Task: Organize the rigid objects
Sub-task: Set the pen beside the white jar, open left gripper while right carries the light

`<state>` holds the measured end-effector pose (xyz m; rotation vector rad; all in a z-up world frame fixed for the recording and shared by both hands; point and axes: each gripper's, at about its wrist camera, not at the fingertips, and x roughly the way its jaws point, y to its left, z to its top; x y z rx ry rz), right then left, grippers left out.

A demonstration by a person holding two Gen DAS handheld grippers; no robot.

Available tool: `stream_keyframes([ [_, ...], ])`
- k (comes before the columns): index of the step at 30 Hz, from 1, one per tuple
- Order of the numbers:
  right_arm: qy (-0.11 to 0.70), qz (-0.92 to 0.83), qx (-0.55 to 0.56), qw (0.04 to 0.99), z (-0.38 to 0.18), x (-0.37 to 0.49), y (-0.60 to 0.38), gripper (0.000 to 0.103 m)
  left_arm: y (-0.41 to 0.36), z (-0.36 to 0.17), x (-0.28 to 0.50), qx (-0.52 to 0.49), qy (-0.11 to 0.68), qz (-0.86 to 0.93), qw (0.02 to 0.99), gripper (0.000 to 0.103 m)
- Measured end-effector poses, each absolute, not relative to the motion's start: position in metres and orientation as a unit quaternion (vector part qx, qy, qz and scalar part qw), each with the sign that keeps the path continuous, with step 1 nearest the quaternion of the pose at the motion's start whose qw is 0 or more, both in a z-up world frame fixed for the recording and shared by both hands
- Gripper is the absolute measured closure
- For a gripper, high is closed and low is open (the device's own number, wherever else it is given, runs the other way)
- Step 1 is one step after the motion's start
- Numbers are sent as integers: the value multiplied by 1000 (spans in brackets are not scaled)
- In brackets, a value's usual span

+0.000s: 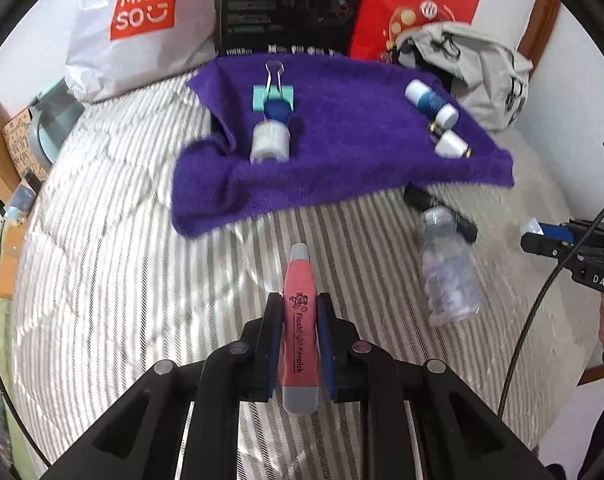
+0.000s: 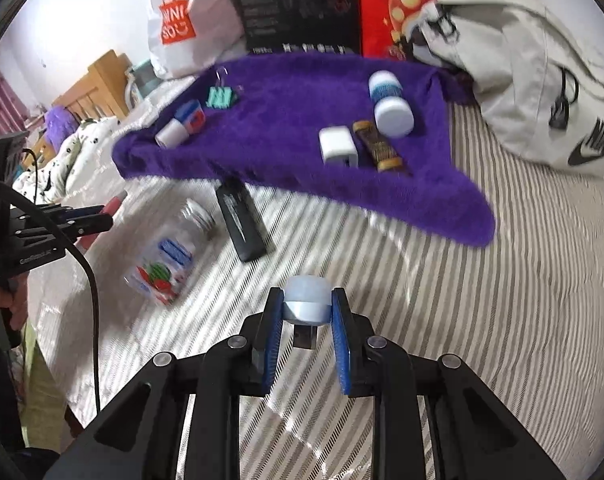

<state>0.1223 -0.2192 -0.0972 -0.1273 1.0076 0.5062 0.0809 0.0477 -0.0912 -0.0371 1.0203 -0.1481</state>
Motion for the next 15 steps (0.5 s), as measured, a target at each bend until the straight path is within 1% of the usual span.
stream_keyframes([
  [8, 452, 256, -58, 852, -63, 152, -210, 79, 53, -55, 112, -21, 463, -76, 883, 86],
  [15, 442, 252, -54, 859, -49, 185, -211, 79, 40, -45, 156, -23, 459, -91, 883, 86],
])
